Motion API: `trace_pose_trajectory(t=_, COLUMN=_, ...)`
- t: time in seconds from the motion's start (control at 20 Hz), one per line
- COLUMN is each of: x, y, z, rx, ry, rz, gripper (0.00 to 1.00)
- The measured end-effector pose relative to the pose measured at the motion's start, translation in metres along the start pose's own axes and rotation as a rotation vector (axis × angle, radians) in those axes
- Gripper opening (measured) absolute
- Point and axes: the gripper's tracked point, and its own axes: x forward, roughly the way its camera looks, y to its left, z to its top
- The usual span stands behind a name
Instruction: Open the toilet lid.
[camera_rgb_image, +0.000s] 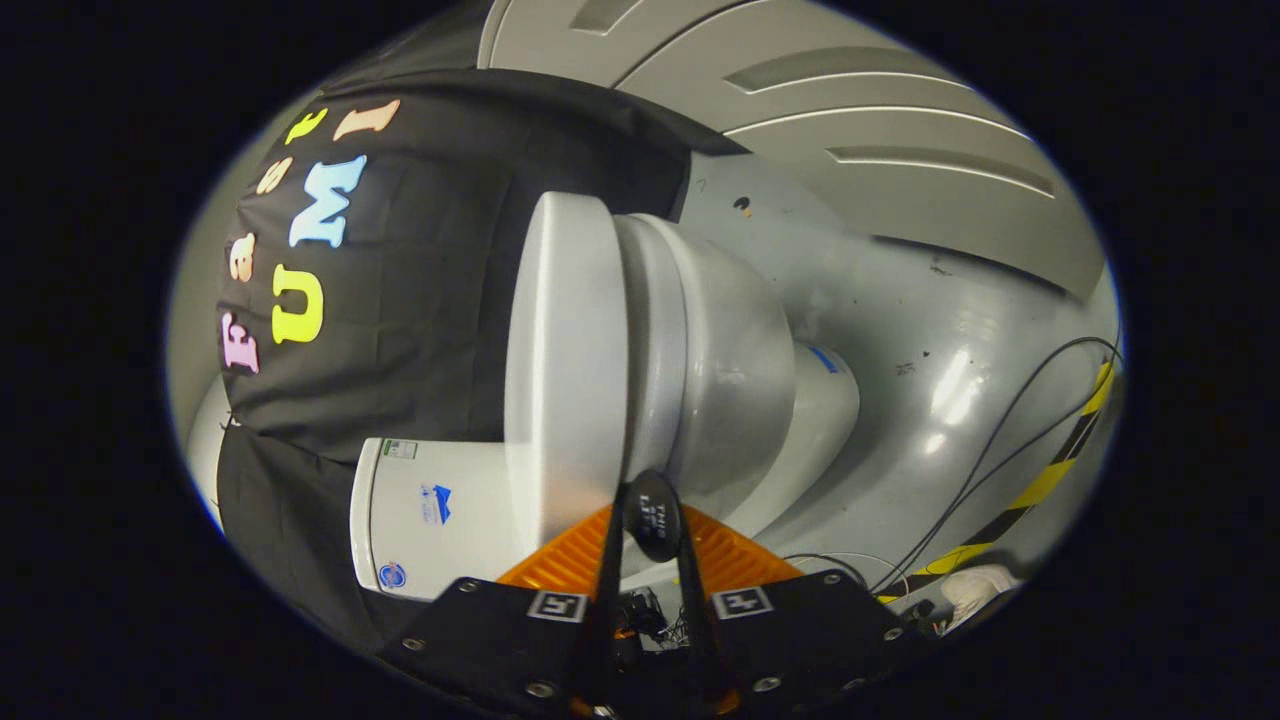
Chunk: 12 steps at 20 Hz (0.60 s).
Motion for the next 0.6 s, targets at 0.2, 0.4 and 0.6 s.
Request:
trace_pose_trajectory(t=0.2, x=0.001, y=0.011, z=0.000, rx=0.052, ry=-0.026, rz=0.051, gripper=0.04)
trace_pose_trajectory(t=0.4, x=0.000, y=0.010, z=0.001, rx=0.075, ry=-0.043, rz=0.026, gripper=0.00)
trace_pose_trajectory(t=0.6, x=-0.007, y=0.019, z=0.000, rx=0.030, ry=-0.056, rz=-0.001, gripper=0.00)
